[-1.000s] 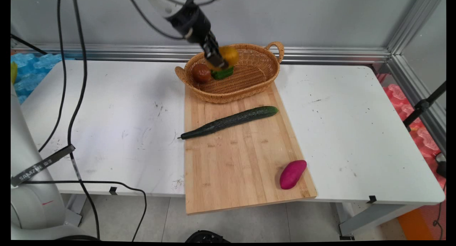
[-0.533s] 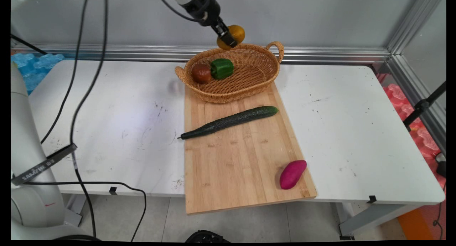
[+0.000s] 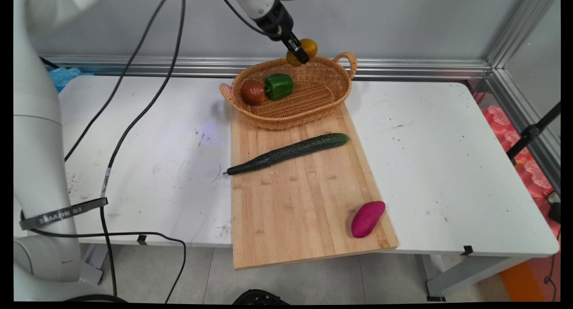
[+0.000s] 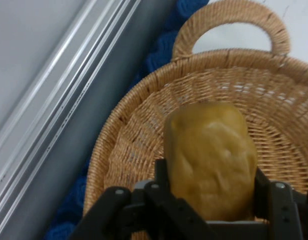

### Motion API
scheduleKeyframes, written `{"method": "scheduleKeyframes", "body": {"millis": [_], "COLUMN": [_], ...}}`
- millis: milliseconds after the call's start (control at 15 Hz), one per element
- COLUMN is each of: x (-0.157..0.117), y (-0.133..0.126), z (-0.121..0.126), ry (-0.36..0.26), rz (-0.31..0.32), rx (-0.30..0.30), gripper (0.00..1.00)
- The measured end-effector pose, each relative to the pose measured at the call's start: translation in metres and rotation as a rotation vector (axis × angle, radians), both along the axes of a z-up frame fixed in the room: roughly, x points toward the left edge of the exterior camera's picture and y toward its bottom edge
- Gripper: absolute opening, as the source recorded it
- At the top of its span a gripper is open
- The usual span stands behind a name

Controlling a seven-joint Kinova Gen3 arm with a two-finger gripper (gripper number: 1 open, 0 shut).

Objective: Place the picked object in the vegetable basket

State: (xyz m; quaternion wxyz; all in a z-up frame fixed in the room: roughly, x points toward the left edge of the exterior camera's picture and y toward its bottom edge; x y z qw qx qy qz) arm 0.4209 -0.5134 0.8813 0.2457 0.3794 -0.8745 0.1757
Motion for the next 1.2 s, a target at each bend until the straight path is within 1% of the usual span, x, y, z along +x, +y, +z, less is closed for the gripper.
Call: {"method": "scheduleKeyframes", "body": {"millis": [333,533,733,933,1200], "x": [-0.005,-0.009,-0.011,-0.012,-0.014], "y": [-0.03,-0.044,-0.053,-0.056,-0.054], "z": [-0.037,-0.057,-0.072,-0.079,-0.074], "ry": [-0.025,-0.037,-0.052,-0.065,-0.075], "rz": [-0.02,-0.031,-0.05,-0.08,-0.121], "rx": [0.035,0.057,0.066,0.065,0.041], "gripper": [0.0,0.0,0.0,0.0,0.0]}}
